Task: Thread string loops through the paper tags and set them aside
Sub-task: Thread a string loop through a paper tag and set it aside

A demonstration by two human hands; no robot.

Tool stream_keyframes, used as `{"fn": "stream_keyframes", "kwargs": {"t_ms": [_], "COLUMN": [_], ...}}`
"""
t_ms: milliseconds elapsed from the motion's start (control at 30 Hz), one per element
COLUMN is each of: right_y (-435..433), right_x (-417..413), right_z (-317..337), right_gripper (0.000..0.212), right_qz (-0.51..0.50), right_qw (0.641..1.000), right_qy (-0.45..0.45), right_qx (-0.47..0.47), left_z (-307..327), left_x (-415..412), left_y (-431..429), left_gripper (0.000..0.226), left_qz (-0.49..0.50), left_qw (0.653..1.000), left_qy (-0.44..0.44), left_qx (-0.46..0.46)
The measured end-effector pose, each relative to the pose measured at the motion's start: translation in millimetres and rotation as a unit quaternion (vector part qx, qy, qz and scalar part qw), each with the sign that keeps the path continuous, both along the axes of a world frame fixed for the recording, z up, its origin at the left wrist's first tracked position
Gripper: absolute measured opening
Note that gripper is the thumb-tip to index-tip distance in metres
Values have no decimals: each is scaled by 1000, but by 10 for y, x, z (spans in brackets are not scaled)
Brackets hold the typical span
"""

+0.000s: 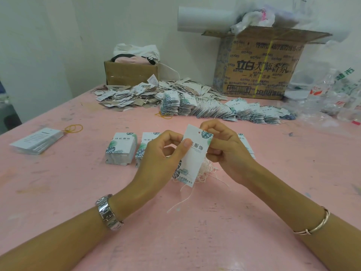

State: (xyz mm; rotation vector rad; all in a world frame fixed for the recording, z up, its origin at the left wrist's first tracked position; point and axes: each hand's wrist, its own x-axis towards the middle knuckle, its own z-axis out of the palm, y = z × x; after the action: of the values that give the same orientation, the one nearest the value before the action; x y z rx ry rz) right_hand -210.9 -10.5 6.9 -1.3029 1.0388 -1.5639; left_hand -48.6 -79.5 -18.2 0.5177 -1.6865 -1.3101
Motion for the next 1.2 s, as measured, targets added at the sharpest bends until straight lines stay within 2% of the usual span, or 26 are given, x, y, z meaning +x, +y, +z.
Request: {"fn": "stream_keyframes", "kwargs": {"t_ms": [233, 367, 533, 733, 833, 1000, 1200], "right_y": [-12, -12, -7, 0, -1, -14, -11], "right_x": [-8, -16, -18, 21, 24, 1, -43], "right_z": [-13, -15, -32, -46, -44, -63, -69], "right_gripper": [32, 28, 17, 21, 15, 8, 3], "right_qz": [12, 8, -2, 4, 2, -5, 4], "right_qw": [1000, 1000, 999, 998, 998, 998, 992], "right_qy": [9, 15, 29, 58, 57, 60, 127], "right_qx": [7, 7, 22, 24, 28, 27, -4], "left_z": [10, 4, 1, 51, 75, 89, 63], "left_x": [-2, -6, 21, 46, 60, 69, 55], "left_y": [5, 0, 43, 103, 109, 105, 76], "left_gripper": [13, 6, 38, 17, 9, 12, 2], "left_qz": [-6, -7, 50, 81, 94, 104, 110], "left_qw": [1000, 1000, 998, 982, 972, 971, 975], "left_qy": [-1, -3, -20, 22, 9, 5, -14], "left_qx": [3, 3, -41, -167, -216, -216, -194]}}
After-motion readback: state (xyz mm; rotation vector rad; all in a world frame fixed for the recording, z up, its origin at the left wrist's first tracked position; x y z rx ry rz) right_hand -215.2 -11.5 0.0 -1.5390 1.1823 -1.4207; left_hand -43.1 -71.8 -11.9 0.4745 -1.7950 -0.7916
